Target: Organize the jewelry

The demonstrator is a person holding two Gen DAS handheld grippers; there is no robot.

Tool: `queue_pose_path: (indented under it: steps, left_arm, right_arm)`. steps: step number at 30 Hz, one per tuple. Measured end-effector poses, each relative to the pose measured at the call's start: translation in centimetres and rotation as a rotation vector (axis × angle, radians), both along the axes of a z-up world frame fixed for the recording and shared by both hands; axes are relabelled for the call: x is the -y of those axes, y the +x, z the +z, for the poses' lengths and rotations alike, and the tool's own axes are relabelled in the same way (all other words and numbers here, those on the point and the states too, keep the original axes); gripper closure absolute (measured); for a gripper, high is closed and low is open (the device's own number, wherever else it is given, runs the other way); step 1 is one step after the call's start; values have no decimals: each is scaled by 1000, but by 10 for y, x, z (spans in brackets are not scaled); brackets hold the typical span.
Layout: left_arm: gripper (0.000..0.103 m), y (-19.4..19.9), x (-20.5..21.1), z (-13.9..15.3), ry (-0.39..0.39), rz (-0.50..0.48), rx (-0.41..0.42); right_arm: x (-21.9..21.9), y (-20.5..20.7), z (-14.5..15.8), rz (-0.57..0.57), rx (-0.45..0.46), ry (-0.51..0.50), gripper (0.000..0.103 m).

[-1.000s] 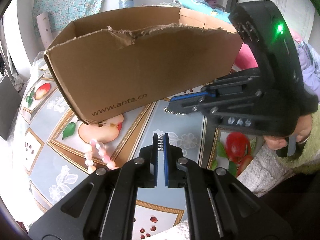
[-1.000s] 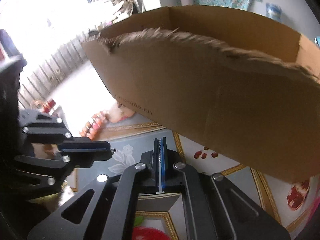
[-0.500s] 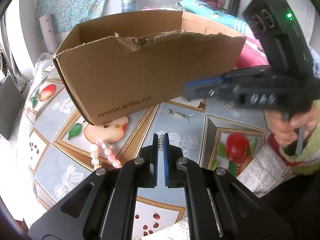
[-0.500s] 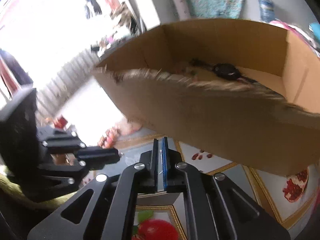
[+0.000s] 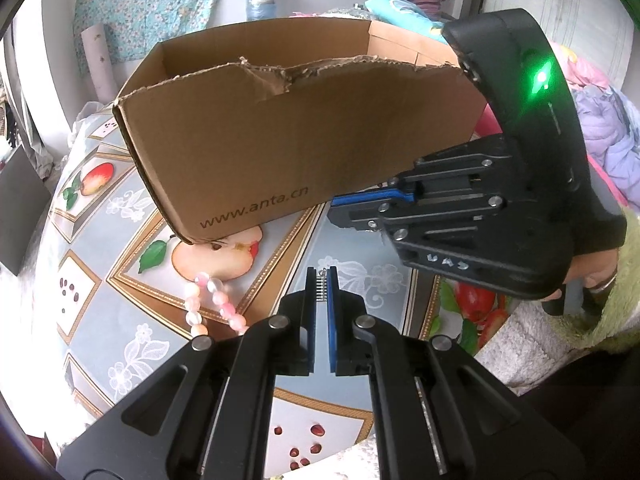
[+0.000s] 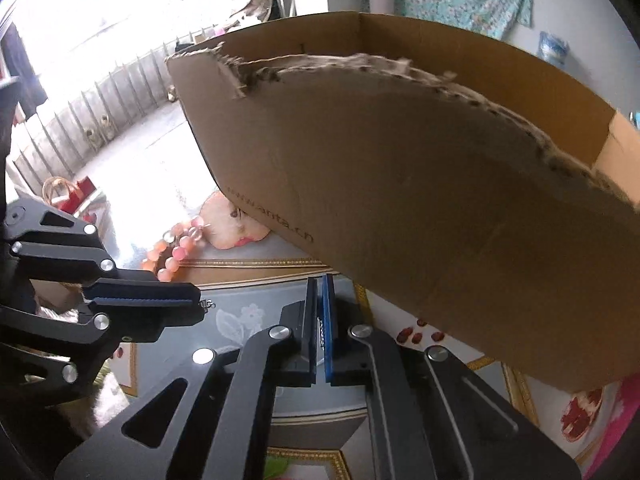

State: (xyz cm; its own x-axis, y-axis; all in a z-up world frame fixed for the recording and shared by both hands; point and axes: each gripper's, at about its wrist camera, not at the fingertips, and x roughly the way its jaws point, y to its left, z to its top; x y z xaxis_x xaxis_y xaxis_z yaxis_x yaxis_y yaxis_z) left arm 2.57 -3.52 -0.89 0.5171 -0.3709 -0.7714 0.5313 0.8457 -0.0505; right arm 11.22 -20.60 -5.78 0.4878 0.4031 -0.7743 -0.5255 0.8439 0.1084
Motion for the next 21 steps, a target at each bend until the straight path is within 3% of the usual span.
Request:
queue_pose_path:
  steps: [5,11,16,19,21]
  left_arm:
    - [99,0,-5,2,-6,3,8]
    - [99,-1,-11,11,-16,1,28]
    - [99,-3,-11,15,-15,2,42]
    - [99,-4,-10,10,-15,7,37]
    - [99,-5,-8,9,-16,7,30]
  right_arm:
    - [36,-4,19,-51,-59,190,102]
    - [68,-14,48,-81,-61,329,102]
    - [72,-17,60,-74,-43,327,102]
    - [57,-16,45,-53,-69,235,97]
    - [41,-17,33,-34,-64,142,84]
